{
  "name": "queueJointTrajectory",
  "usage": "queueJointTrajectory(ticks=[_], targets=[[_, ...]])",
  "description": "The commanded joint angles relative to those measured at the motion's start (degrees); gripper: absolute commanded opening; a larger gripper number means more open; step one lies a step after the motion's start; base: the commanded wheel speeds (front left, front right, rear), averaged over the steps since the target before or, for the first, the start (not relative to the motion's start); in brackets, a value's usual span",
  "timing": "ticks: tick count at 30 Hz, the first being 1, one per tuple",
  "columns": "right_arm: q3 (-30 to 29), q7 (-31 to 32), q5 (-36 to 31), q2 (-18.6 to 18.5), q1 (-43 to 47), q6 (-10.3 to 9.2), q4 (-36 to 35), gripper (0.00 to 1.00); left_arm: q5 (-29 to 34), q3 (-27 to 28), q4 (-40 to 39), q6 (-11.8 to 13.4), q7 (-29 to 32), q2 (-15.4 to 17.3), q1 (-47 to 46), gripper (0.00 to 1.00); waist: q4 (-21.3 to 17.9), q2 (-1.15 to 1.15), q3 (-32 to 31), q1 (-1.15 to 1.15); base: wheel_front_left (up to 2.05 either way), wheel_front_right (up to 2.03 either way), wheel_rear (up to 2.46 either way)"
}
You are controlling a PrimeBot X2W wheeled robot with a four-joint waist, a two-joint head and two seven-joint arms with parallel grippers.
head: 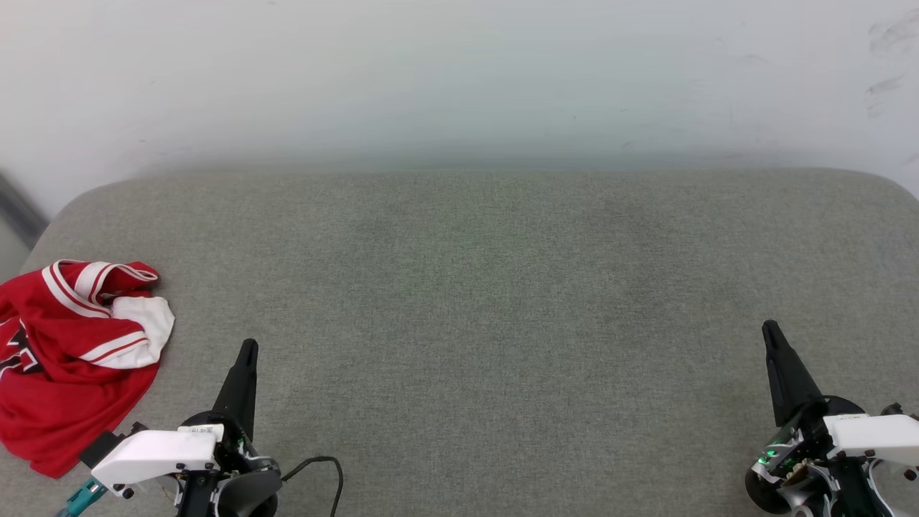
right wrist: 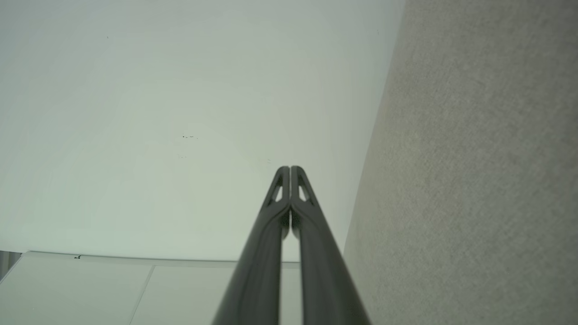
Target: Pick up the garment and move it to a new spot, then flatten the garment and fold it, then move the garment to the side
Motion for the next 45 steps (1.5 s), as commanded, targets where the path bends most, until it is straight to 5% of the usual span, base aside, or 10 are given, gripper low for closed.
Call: queueJointTrajectory(ticks=[1,29,30,45], targets=[[0.03,-0.04,-0.25,0.23,-0.63,-0.02,0.04,0.0,0.07,0.05,0.01,-0.16,0.07,-0.09,-0.31,0.0,0.0,0.0,0.0,0.0,0.0,0.0,0.0],[0.03,-0.04,-0.25,0.23,-0.63,-0.02,0.04,0.0,0.07,0.05,0.01,-0.16,0.07,-0.09,-0.31,0.0,0.0,0.0,0.0,0.0,0.0,0.0,0.0],[0.0,0.0,0.01,0.0,0.09,0.0,0.15,1.0,-0.01,-0.02,0.18,0.0,-0.01,-0.01,0.07,1.0,0.0,0.0,0.0,0.0,0.0,0.0,0.0],[1.59,-3.63,-3.03,0.04,1.48,-0.01,-2.26,1.0,2.29,-5.04,-1.33,0.02,-3.6,0.35,-0.75,1.0,0.03,0.0,0.02,0.0,0.0,0.0,0.0]])
